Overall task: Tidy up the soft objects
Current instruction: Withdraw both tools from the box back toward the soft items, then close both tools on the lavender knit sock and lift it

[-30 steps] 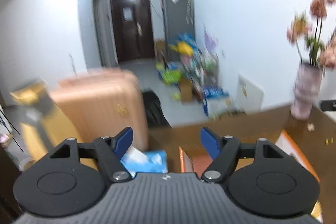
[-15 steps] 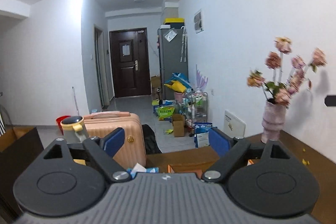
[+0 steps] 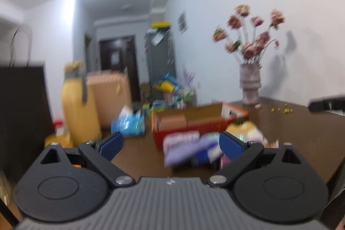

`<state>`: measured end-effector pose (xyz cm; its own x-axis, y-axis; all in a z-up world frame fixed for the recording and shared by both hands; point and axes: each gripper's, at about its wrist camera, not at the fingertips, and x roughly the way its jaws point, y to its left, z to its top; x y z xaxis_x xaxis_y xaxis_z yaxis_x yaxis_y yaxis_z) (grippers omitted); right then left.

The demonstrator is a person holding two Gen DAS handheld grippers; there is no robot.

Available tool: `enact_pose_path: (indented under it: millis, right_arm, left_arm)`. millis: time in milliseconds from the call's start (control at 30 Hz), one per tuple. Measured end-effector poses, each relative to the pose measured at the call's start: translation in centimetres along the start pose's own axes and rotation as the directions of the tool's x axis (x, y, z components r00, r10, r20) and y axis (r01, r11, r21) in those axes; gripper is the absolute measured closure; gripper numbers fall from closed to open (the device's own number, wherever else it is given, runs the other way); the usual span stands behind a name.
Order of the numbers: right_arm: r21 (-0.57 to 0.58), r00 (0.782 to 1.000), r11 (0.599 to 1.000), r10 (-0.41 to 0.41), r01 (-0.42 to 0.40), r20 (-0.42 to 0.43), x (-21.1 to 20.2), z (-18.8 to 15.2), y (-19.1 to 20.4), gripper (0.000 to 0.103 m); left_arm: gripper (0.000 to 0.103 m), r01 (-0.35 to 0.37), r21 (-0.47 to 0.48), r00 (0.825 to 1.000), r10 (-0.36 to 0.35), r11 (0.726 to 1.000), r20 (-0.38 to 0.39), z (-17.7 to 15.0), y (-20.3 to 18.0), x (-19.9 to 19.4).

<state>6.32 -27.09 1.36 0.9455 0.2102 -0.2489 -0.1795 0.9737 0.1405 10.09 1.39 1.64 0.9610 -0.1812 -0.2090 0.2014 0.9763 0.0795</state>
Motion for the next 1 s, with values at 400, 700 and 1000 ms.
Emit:
enact_pose_path:
  millis: [400,700,1000]
  right_arm:
    - [-0.031,0.996,0.999,-0.011,0.008,-0.088,2.6,-4.2,1.6,0.027]
    - [0.007,0.987,1.0,0.017,-0.016,-0.163,8.8,-2.7,0.6,0.029]
    - [0.13,0.964,0.983,0.157,-0.131,-0.213,23.2,1.0,0.5,0.041]
  left_arm:
    - [0.005,0.033,-0.026,0.994,-0.035,0.999,-0.105,-2.8,0.9,2.0]
    - [0.01,0.045,-0.13,0.975,-0.071,0.991,-0.208,-2.9,2.5,8.5]
    - [0.02,0.127,-0.388,0.914,-0.259,0.913,-0.311,-1.0,7.5,21.3]
